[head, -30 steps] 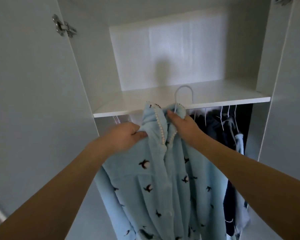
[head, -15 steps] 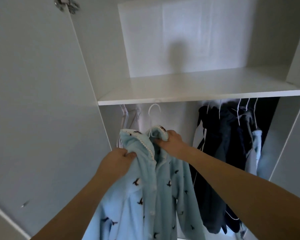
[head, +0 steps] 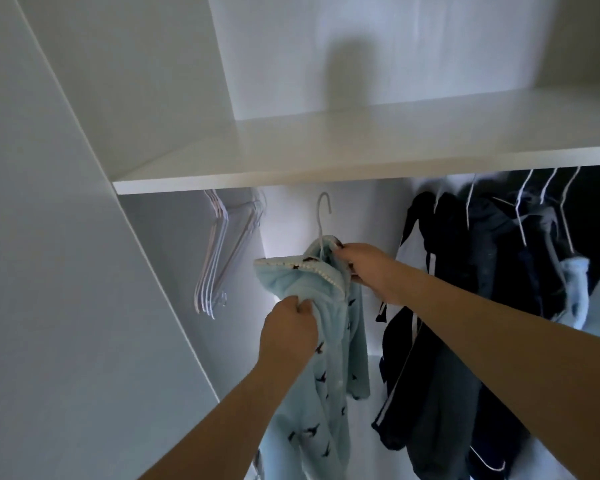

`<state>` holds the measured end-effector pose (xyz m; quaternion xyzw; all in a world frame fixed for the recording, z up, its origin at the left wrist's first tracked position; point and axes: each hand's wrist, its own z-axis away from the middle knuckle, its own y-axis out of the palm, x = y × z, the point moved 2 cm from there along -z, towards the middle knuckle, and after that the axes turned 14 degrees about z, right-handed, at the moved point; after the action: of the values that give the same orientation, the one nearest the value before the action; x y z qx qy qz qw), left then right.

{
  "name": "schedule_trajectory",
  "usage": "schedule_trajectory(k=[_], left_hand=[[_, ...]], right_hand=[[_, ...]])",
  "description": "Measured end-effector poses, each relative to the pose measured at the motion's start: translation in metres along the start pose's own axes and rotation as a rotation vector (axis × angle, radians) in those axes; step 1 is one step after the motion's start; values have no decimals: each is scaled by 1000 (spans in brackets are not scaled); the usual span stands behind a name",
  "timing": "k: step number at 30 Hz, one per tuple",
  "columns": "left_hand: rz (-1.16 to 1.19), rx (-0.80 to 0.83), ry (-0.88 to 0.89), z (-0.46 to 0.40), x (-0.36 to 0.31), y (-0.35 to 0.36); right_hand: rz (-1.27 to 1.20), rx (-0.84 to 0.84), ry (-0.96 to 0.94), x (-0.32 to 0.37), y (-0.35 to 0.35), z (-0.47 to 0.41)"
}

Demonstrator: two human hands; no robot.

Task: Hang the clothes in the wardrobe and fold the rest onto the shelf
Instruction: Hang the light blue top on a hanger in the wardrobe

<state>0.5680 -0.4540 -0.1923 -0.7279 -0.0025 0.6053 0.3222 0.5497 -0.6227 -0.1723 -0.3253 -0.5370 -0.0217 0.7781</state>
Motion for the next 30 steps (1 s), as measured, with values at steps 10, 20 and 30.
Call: schedule_trajectory(k=[10, 20, 30], left_hand=[[279, 94, 142, -90, -34, 99], [381, 153, 233, -130, -83, 184], [313, 179, 25, -136, -82, 245]], right_hand=[[-74, -236, -73, -14, -82, -87], [-332, -378, -124, -36, -159, -110], [-296, -447, 3, -67, -181, -112]])
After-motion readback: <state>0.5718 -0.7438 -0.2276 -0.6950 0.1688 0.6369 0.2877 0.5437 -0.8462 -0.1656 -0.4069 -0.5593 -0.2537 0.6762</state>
